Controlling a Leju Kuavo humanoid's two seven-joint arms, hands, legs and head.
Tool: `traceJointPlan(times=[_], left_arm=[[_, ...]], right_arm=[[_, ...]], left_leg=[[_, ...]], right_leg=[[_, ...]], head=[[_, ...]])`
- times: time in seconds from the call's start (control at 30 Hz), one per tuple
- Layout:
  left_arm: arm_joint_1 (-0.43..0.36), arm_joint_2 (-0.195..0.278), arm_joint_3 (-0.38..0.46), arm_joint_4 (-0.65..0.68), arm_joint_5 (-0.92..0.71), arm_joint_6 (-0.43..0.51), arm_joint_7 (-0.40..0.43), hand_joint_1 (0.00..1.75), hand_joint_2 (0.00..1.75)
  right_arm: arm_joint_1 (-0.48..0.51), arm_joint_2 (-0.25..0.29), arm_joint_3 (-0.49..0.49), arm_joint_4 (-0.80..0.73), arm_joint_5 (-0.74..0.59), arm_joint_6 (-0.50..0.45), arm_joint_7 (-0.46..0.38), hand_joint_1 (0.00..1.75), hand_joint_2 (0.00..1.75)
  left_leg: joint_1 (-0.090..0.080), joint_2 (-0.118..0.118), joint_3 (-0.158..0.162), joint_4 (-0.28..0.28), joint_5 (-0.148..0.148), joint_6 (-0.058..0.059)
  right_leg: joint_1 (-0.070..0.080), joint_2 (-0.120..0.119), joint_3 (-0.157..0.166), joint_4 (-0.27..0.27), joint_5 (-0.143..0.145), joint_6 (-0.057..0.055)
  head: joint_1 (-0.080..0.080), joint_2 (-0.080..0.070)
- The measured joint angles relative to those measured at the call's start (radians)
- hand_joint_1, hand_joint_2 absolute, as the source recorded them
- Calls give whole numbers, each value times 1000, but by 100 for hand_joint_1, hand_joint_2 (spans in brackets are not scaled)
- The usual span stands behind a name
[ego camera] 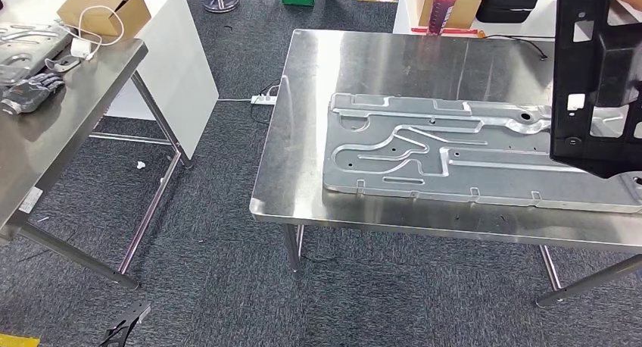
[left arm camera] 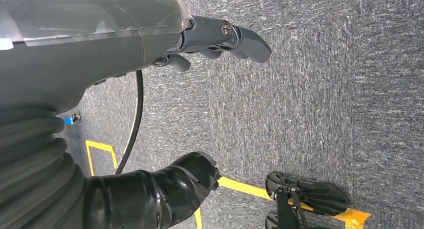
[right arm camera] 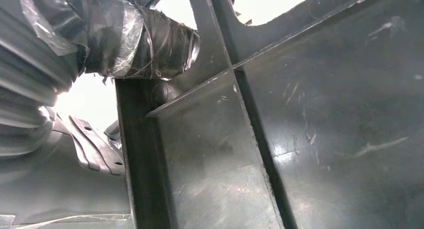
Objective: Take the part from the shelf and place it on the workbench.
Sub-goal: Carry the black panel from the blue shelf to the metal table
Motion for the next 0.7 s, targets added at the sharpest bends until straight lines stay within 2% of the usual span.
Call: traceJointPlan(times=[0.43,0.6,0.7], left_arm=[[20,19,-2,0,10,-11,2,0,175],[31,29,-2,0,12,-11,-1,0,175],[34,33,-2,0,12,-12,-2,0,175]], right_arm=[[36,12,0,13,-3,-11,-6,175,175],[66,14,0,22,-5,-24,-10,175,175],[69,13,0,26,-5,-26,-10,175,175]], left_leg=[[-1,0,-4,8,-5,3],[-3,0,-8,16,-11,11],[0,1,1,6,-22,25]], right_leg=[[0,0,0,1,-2,2],[-1,0,0,3,-3,8],[0,0,-4,27,-5,16]], head=[[0,0],[0,0],[0,0]])
